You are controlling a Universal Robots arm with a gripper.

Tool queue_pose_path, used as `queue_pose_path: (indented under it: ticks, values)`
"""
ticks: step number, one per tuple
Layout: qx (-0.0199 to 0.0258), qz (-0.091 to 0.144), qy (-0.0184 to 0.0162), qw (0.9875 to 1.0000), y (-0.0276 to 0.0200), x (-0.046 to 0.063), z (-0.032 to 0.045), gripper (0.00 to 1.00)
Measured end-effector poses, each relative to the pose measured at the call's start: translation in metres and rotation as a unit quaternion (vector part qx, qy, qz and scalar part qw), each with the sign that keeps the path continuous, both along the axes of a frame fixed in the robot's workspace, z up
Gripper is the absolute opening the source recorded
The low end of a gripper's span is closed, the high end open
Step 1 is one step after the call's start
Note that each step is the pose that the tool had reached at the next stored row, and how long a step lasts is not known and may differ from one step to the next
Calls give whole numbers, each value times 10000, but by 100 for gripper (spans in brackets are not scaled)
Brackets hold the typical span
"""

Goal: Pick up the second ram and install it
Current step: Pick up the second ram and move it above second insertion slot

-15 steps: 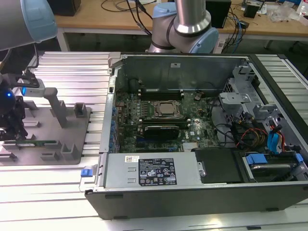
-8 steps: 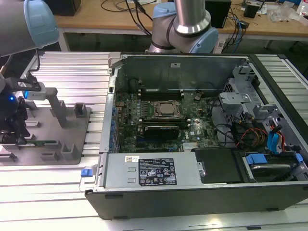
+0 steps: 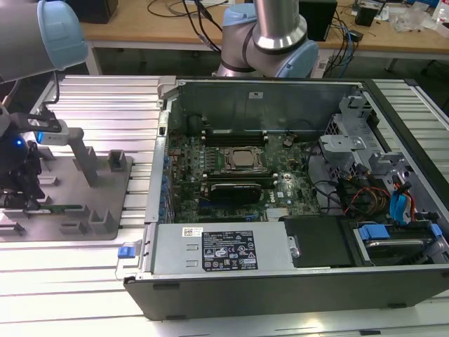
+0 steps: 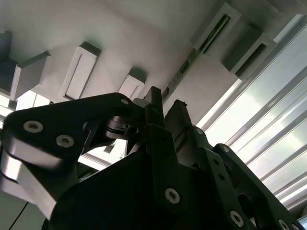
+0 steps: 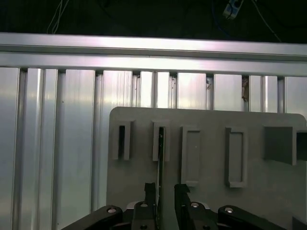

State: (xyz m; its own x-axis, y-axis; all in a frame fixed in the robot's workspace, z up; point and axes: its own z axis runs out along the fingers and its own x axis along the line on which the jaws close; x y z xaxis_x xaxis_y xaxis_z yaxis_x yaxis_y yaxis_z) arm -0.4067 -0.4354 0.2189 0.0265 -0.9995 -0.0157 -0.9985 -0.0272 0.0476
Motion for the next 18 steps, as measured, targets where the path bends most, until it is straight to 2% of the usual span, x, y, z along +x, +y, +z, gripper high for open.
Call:
queue_pose_path:
  ticks: [1,3,8,16,17,18]
  values:
    - [-19,0,0,10000,5,0,-5,28]
    - [-105,1,0,9999,13,1,-37,28]
    - [-115,0,1,9999,16,0,-125,28]
    - [-125,0,2,9999,19,0,-131,28]
    - [-125,0,2,9999,19,0,-131,26]
    - [-125,0,2,9999,20,0,-131,19]
